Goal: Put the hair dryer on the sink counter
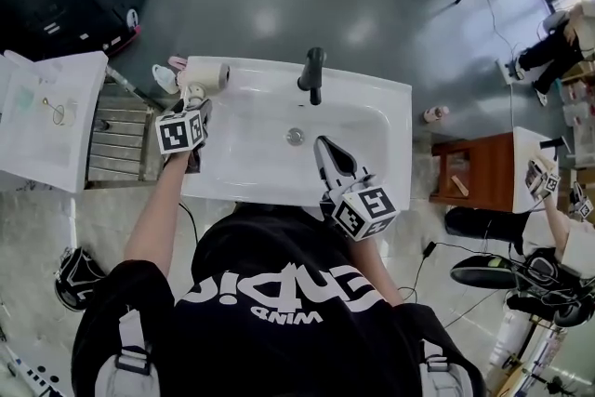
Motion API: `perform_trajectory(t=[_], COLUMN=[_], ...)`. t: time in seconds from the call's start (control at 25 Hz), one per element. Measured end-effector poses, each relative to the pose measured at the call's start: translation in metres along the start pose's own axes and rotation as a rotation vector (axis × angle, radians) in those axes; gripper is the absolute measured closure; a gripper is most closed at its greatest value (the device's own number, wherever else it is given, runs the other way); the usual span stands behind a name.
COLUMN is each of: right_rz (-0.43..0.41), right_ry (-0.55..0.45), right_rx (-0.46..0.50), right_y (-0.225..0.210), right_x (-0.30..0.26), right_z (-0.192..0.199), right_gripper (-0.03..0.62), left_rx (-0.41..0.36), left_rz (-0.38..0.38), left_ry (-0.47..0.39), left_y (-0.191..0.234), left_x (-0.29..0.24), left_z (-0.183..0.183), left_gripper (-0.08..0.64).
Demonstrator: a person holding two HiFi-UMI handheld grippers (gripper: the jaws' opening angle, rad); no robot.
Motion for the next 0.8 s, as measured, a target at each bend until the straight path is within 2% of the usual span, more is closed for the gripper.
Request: perform_trajectory(t=[0.12,0.24,0.4,0.48,0.56,0.68,0.8], right_rz=[0.005,0.012,0.017,0.021,0.024,0.022,0.017], right_ry=[0.002,0.006,0.012,0.012,0.011,0.009,0.003], right_rx=[0.001,0.001,0.012,0.018,0.020,0.030,0.042], right_y=[-0.005,-0.008,-0.011,-0.013,-0.014,-0.015,-0.014], right_x=[0.000,0.003,0.007,0.010,0.013,0.016,0.019], right_z=[-0.001,0.000,-0.002,-0.004,-0.006,-0.011,-0.016], right_gripper=[0.574,0.574,0.574,0.574,0.574,0.574,0.574], left_rx=[-0.025,-0.012,0.040,0.079,0.086,0.045,0.048], left_rz=[0.009,0.040,0.086,0.103,0.121,0.159,0.236], left_ry=[-0.019,-0.040,-0.079,-0.087,-0.090,-0.076,-0.058], left_y=[-0.006,-0.012,-0.022,-0.026,-0.032,-0.046,-0.063], left_x=[0.016,0.034,0.061,0.072,0.080,0.093,0.107], left_z=[-0.002,-0.002,-0.002,-0.001,-0.001,0.000,-0.001], left_gripper=[0.255,0.302,0.458,0.504,0.529,0.540,0.540])
Point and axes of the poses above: the fingertips, and each gripper's own axes: x backward along the fingers, y to its left, z out of its underside, the point moved 7 cm from there along x, backward along the fingers, and after that the axes turned 11 degrees about x, right-handed, at the moved point
